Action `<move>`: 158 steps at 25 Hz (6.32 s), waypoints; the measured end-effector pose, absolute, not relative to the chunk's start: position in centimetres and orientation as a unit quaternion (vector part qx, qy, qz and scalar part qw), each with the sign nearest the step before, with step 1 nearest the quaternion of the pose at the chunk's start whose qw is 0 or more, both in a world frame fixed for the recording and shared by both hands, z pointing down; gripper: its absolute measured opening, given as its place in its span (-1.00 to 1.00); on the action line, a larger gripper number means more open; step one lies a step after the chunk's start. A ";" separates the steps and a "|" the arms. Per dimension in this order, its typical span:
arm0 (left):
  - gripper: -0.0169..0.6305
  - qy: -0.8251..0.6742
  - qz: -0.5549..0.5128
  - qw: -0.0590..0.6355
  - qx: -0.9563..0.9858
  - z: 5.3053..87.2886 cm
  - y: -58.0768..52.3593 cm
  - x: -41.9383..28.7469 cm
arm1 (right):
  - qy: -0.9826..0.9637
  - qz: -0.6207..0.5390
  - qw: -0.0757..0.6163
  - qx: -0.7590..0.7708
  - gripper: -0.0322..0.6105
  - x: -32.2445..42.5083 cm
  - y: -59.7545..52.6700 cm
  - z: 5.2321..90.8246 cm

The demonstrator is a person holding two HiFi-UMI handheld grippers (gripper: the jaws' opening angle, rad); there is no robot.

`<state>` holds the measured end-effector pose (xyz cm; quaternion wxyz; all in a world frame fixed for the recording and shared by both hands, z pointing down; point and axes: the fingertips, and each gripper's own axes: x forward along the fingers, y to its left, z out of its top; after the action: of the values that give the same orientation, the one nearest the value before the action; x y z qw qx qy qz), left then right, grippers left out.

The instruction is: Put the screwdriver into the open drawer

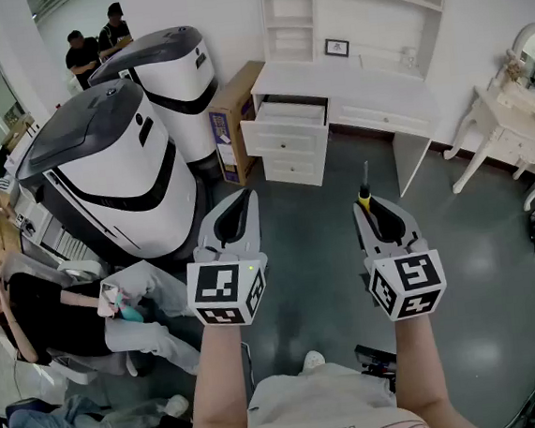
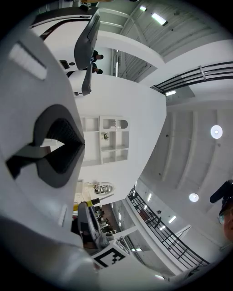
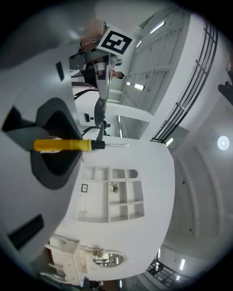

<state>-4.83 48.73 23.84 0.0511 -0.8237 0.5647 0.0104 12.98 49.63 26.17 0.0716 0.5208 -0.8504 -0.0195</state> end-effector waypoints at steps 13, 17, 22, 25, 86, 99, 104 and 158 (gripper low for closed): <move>-0.92 0.567 0.014 0.056 -0.822 23.6 45.0 -3.7 | -0.855 -0.001 0.052 0.515 -0.67 14.1 45.4 26.4; -0.92 0.569 0.015 0.055 -0.820 23.7 43.3 -4.1 | -0.855 -0.004 0.059 0.516 -0.67 13.9 43.8 26.5; -0.92 0.569 0.018 0.056 -0.820 23.5 40.0 -4.9 | -0.852 -0.006 0.064 0.520 -0.67 13.6 40.7 26.6; -0.92 0.568 0.020 0.055 -0.821 23.5 37.2 -5.6 | -0.851 -0.007 0.066 0.522 -0.67 13.1 38.0 26.5; -0.92 0.532 0.019 0.041 -0.846 26.0 -10.7 -8.3 | -0.820 0.019 0.086 0.566 -0.67 11.0 -7.9 29.4; -0.92 0.552 -0.001 0.024 -0.834 27.6 -21.1 -6.0 | -0.835 0.041 0.095 0.540 -0.67 13.3 -19.2 30.8; -0.92 0.558 -0.008 0.015 -0.830 28.5 -23.9 -5.8 | -0.842 0.048 0.105 0.527 -0.67 13.2 -22.1 31.7; -0.92 0.542 -0.117 -0.146 -0.819 46.6 -29.3 -10.0 | -0.778 0.322 0.312 0.440 -0.67 8.0 -24.9 59.2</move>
<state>-10.01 -29.33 46.61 -0.1464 -0.8193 0.5419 -0.1172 8.02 -24.88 59.24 0.3116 0.4399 -0.7783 0.3220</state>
